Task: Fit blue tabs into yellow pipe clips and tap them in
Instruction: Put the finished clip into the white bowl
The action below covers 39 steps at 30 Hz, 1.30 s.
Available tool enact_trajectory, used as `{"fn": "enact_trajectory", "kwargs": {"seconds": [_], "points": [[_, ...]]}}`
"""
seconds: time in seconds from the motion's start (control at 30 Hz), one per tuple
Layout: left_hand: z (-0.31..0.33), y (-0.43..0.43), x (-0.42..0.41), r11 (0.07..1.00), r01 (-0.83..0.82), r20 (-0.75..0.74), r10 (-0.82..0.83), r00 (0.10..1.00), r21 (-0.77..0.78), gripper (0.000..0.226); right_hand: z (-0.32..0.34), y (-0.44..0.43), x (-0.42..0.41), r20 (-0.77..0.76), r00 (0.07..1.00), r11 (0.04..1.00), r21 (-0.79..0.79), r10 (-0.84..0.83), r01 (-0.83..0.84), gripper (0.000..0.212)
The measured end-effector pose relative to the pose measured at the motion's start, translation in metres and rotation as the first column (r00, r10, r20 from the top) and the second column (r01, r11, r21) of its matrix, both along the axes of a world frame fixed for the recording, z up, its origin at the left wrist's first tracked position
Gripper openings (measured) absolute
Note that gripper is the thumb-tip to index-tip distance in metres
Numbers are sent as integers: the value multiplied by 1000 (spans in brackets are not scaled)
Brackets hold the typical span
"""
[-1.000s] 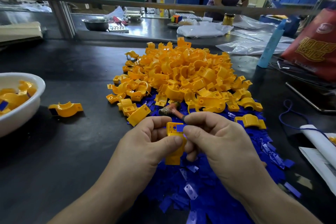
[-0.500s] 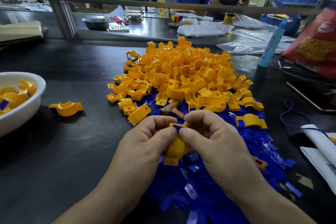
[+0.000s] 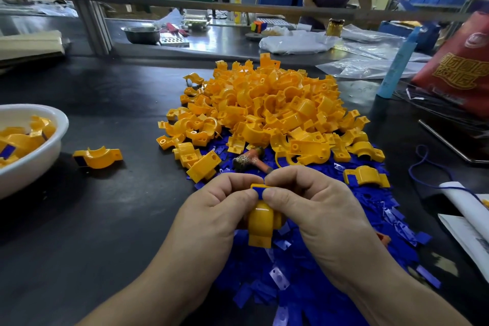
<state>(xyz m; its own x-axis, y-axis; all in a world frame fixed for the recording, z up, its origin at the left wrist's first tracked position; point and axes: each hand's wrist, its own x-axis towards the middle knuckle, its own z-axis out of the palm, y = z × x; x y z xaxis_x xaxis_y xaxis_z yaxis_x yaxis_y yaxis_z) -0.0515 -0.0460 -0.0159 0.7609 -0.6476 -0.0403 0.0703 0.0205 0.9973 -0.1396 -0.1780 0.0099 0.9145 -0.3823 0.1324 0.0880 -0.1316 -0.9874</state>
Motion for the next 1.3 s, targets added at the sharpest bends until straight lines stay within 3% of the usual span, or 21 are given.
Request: {"fn": "enact_trajectory", "kwargs": {"seconds": [0.1, 0.23, 0.3, 0.33, 0.4, 0.47, 0.53, 0.6, 0.83, 0.97, 1.03, 1.1, 1.2, 1.23, 1.3], "points": [[1, 0, 1, 999, -35, -12, 35, 999, 20, 14, -1, 1, 0, 10, 1000, 1000, -6, 2, -2, 15], [4, 0, 0, 993, -90, 12, 89, 996, 70, 20, -2, 3, 0, 23, 1000, 999, -41, 9, -8, 12], [11, 1, 0, 993, -78, 36, 75, 996, 88, 19, -2, 4, 0, 12, 1000, 988, -155, -27, 28, 14], [14, 3, 2, 993, -79, 66, 73, 995, 91, 20, -2, 3, -1, 21, 997, 950, -303, -73, 76, 14], [21, 9, 12, 983, -136, 153, 117, 981, 120, 21, -3, -4, -2, 84, 980, 739, -646, -182, 193, 26], [26, 22, 31, 959, -232, 205, 197, 959, 162, 20, -4, -14, -2, 89, 961, 478, -853, -261, 209, 44], [27, 35, 50, 919, -309, 249, 248, 936, 244, 17, -6, -25, -2, -39, 923, 279, -957, -383, 75, 53], [22, 45, 66, 860, -373, 319, 266, 910, 349, 15, -9, -35, -2, -173, 865, 217, -973, -471, -77, 56], [8, 45, 78, 708, -415, 498, 102, 861, 571, 19, -13, -42, -1, -212, 858, 247, -963, -467, -104, 31], [7, 46, 84, 621, -460, 583, 5, 812, 635, 39, -12, -44, -3, -169, 882, 231, -970, -439, -70, 21], [7, 49, 86, 538, -472, 588, -56, 807, 698, 59, -7, -44, -4, -175, 898, 326, -945, -403, -38, 15], [8, 51, 85, 448, -488, 591, -118, 798, 749, 70, 0, -38, -4, -188, 924, 491, -871, -333, -1, 8], [7, 50, 83, 388, -497, 594, -187, 782, 776, 57, 13, -20, -4, -211, 960, 733, -680, -183, -10, 20], [6, 50, 82, 387, -503, 603, -199, 773, 773, 52, 16, -13, -4, -226, 965, 781, -623, -130, -41, 25], [7, 50, 82, 399, -513, 618, -201, 760, 760, 45, 15, -5, -4, -262, 963, 787, -605, -56, -119, 31]]}}
